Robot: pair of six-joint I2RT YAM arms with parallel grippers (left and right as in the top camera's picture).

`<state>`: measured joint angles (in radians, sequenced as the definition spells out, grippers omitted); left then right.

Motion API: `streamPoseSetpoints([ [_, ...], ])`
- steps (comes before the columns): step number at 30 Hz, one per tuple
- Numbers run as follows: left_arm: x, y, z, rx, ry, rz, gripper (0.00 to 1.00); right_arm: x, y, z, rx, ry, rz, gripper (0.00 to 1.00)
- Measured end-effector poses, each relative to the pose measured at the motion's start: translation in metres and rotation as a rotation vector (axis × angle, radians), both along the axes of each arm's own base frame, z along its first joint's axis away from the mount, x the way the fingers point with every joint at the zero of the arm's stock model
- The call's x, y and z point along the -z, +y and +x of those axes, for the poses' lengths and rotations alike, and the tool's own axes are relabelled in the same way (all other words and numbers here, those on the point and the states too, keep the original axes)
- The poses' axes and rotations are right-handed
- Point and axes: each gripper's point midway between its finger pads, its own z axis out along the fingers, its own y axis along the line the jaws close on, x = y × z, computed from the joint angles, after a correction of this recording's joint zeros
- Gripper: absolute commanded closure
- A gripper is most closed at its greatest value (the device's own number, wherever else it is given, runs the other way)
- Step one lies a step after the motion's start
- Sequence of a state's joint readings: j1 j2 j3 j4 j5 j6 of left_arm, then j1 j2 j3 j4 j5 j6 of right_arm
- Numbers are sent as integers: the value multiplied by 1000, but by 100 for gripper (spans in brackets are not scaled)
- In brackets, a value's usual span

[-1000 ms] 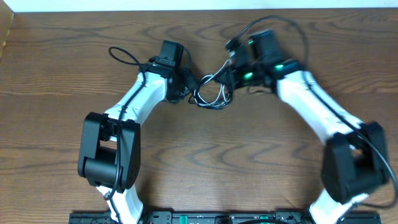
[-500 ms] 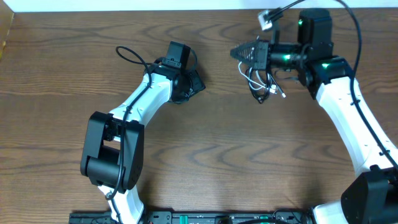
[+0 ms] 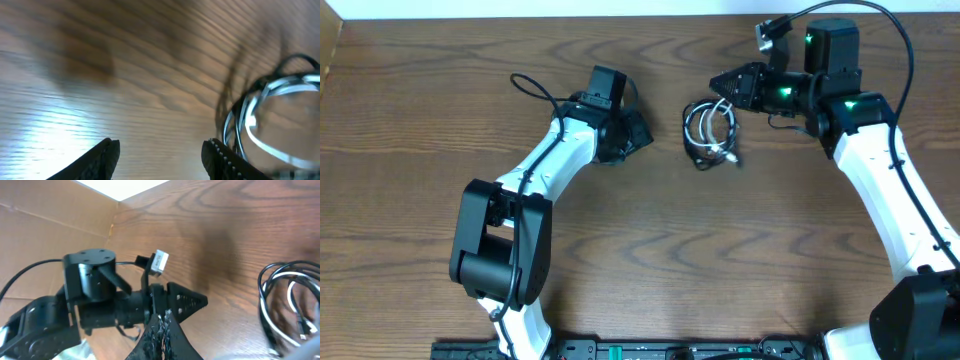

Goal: Untangle cables

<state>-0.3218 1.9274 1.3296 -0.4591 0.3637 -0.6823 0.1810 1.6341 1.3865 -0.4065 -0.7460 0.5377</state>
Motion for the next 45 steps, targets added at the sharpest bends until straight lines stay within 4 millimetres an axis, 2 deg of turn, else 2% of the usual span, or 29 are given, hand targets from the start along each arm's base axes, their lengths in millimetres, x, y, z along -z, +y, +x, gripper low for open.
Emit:
streamPoseSetpoints([
  [6, -7, -37, -10, 83, -15, -70, 41, 3, -4, 3, 24, -1, -19, 99],
  [13, -32, -98, -2, 114, -140, -191, 41, 8, -6, 1, 34, 27, -33, 99],
  [15, -33, -107, -3, 101, -141, -204, 44, 9, -6, 0, 34, 33, -35, 99],
  [18, -26, -117, 1, 65, -148, -208, 57, 10, -6, -1, 34, 39, -36, 99],
  [21, -13, -123, 11, 21, -147, -229, 80, 11, -6, -1, 32, 39, -38, 99],
  [24, 0, -127, 19, -12, -148, -251, 81, 12, -6, -2, 31, 42, -41, 99],
  [25, -1, -132, 24, -12, -165, -278, 85, 12, -6, -2, 31, 45, -41, 99],
  [28, -2, -144, 30, 5, -191, -341, 86, 12, -6, -2, 27, 42, -45, 99],
  [31, 6, -153, 25, 17, -165, -365, 86, 12, -6, -3, 26, 41, -45, 99],
  [34, 27, -162, 14, 24, -107, -365, 86, 11, -5, -3, 18, 33, -39, 99],
  [37, 42, -167, 6, 26, -69, -358, 86, 5, -2, -2, -1, 11, -18, 99],
  [40, 45, -168, 4, 20, -56, -358, 86, -9, 3, 0, -28, -27, 34, 99],
  [45, 49, -164, 0, 14, -28, -338, 86, -56, 4, 8, -88, -138, 213, 99],
])
